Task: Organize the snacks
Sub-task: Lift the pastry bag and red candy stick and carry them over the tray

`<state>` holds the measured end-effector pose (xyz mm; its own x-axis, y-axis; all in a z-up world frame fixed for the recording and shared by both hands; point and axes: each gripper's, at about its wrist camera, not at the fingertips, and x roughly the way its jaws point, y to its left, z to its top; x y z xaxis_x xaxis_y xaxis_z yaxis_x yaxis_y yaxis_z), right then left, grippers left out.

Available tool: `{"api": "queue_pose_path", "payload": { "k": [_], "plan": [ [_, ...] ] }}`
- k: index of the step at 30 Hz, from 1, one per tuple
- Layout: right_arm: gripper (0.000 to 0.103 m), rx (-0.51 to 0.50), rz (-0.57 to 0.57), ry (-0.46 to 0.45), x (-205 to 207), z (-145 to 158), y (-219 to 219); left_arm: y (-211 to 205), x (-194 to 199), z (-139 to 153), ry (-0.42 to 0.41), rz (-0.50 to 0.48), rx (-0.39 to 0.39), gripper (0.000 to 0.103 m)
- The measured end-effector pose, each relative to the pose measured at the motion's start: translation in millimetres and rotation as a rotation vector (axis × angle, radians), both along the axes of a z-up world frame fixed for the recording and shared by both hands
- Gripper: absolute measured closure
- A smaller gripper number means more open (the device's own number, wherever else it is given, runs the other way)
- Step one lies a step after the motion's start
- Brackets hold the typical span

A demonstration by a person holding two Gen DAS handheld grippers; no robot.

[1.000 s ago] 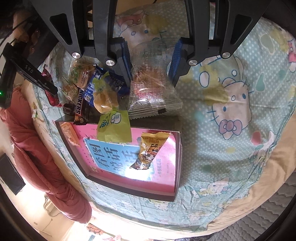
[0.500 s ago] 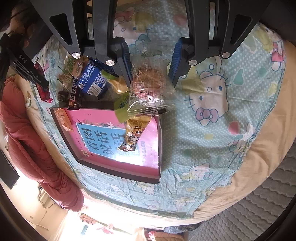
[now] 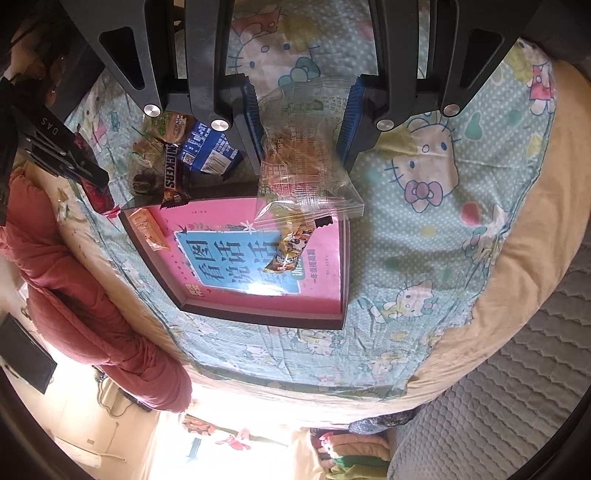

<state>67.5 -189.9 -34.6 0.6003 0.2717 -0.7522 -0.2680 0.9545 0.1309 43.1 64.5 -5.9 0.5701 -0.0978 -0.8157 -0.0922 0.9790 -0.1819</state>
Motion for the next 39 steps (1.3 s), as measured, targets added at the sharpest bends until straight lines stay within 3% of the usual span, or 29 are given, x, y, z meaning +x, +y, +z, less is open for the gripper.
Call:
{"api": "queue_pose_path", "payload": {
  "k": [12, 39],
  "plan": [
    [0.084, 0.012, 0.028, -0.058, 9.7, 10.1, 10.0, -20.9, 11.6, 9.1, -0.047, -0.033, 0.015, 0.064],
    [0.084, 0.091, 0.028, -0.092, 68.9, 13.7, 4.0, -36.3, 71.3, -4.8, -0.079, -0.066, 0.017, 0.064]
  ]
}}
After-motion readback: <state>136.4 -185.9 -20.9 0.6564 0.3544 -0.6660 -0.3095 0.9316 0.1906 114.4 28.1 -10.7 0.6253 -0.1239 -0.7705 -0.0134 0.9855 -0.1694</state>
